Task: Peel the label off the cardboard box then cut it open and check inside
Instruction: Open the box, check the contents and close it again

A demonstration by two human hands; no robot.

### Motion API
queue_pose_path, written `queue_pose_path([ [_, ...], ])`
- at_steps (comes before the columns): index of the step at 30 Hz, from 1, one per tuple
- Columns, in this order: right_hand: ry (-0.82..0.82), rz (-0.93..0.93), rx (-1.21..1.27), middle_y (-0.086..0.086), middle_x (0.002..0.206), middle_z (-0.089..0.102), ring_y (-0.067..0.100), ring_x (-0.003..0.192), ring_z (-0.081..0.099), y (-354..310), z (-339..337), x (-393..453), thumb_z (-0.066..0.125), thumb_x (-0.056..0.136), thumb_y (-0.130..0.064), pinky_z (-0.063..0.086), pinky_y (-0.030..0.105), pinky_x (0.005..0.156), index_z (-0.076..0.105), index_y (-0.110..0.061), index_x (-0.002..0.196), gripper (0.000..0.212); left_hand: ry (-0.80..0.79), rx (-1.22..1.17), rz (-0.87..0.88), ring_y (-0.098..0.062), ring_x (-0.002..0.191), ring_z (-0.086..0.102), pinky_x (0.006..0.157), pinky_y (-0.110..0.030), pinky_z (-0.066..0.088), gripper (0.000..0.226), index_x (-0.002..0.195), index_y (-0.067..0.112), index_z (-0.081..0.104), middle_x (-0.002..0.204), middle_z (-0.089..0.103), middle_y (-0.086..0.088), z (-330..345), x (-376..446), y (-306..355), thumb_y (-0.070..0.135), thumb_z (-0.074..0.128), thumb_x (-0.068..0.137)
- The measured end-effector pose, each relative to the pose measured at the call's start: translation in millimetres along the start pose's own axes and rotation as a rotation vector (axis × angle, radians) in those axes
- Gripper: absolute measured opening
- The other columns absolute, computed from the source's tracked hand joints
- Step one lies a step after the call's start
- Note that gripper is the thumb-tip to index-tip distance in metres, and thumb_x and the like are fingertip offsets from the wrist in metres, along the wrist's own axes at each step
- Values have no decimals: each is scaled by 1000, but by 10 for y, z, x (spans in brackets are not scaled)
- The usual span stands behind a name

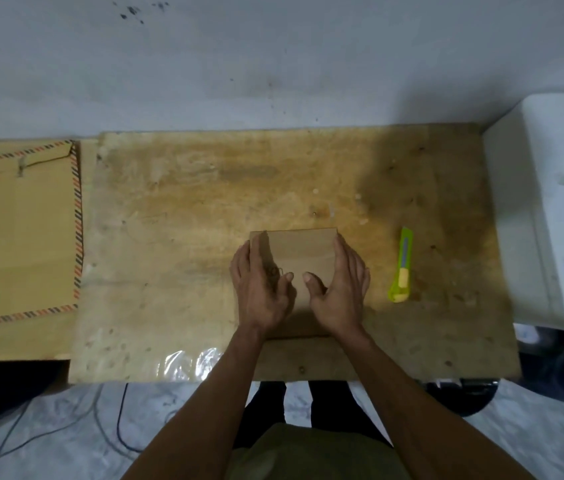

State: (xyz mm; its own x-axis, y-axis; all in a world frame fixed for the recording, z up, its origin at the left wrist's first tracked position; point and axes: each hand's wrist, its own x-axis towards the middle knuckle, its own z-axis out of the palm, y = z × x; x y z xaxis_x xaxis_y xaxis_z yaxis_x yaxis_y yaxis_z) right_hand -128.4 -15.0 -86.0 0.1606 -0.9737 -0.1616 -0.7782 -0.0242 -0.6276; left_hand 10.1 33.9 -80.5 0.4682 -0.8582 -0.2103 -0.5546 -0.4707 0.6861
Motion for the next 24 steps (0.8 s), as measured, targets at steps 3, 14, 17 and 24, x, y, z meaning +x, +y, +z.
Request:
queue_pose_path([
  [3, 16, 79, 94, -2, 152, 36, 23, 141, 30, -34, -55, 7, 71, 82, -35, 26, 48, 115, 22, -32, 150, 84, 20, -60, -36, -36, 138, 29, 112, -54, 26, 87, 153, 26, 23, 152, 25, -16, -68, -28, 93, 34, 70, 80],
  [14, 44, 52, 342, 4, 123, 54, 16, 111, 55, -100, -506, -215, 78, 80, -18, 42, 13, 84, 49, -17, 139, 65, 21, -154, 103, -2, 105, 39, 82, -5, 42, 80, 147, 23, 40, 150, 20, 2, -392, -244, 302, 13, 78, 78],
  [17, 74, 87, 360, -5, 117, 50, 10, 107, 54, -130, -661, -288, 77, 81, -30, 45, 12, 78, 46, -30, 140, 66, -7, -177, 154, 4, 112, 44, 81, 2, 36, 79, 147, 21, 41, 152, 23, 2, -538, -247, 460, 13, 79, 78],
  [24, 223, 188, 385, -14, 123, 62, 1, 107, 58, -168, -957, -646, 74, 82, -37, 46, 11, 85, 54, -33, 136, 57, -205, -202, 240, -22, 129, 45, 101, -29, 39, 81, 146, 25, 42, 142, 45, -7, -759, -325, 720, 24, 82, 76],
])
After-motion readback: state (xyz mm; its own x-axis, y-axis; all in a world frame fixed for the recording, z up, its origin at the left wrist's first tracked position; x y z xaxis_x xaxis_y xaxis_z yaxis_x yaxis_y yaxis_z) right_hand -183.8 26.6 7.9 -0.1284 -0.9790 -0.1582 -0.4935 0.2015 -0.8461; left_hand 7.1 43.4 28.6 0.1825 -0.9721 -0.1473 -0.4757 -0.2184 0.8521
